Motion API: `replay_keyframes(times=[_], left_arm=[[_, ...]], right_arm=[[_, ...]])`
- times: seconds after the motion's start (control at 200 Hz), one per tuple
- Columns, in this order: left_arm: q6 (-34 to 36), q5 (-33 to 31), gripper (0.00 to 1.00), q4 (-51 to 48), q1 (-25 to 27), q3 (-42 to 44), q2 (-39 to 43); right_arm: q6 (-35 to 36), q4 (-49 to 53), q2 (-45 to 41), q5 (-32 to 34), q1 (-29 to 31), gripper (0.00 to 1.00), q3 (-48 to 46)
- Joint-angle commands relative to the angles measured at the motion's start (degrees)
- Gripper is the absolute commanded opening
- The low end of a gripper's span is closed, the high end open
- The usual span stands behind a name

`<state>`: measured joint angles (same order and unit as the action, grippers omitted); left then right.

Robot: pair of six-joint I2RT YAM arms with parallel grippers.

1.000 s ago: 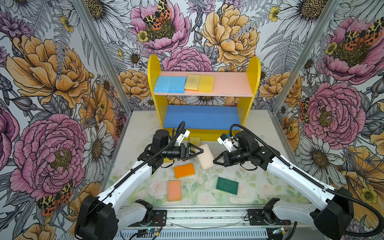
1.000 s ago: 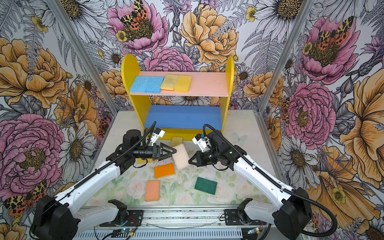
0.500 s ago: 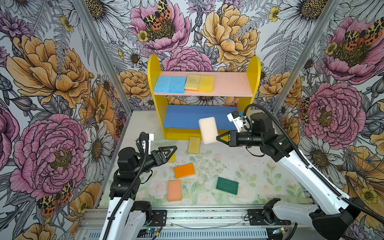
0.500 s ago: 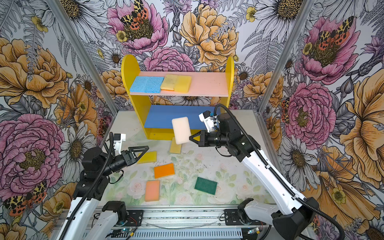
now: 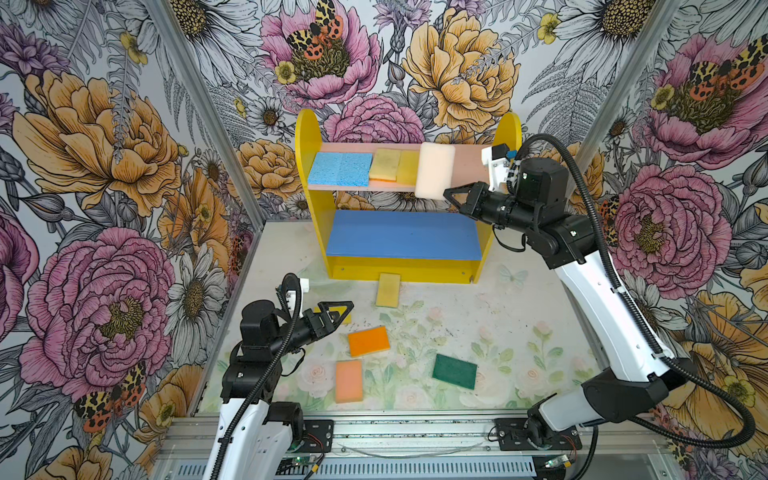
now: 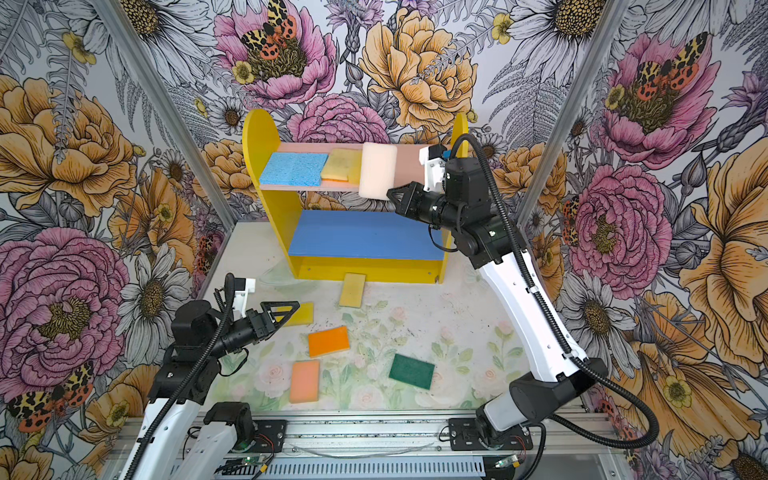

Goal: Place and organize the cleaning sponges onto the shelf
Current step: 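Carry the cream sponge to the pink shelf with the right gripper while the left withdraws, then lower the cream sponge onto the pink shelf beside the yellow sponges and release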

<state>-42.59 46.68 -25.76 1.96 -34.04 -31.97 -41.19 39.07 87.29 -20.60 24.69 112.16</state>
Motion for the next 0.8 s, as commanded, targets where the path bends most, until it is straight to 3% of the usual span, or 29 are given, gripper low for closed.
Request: replay_keyframes(times=[0.0, 0.41, 0.795], left_arm=[[2.2, -0.9, 0.99, -1.7, -0.6, 0.2, 0.1], [2.5, 0.4, 0.99, -1.6, -1.0, 0.0, -1.1], [2.5, 1.1, 0.99, -1.7, -1.0, -0.1, -1.7]], right_arm=[[2.1, 2.9, 2.3, 6.7, -0.4, 0.0, 5.5], [3.0, 6.7, 9.7, 7.3, -2.8, 0.0, 14.1], [3.4, 7.5, 12.2, 7.3, -4.1, 0.0, 15.2]])
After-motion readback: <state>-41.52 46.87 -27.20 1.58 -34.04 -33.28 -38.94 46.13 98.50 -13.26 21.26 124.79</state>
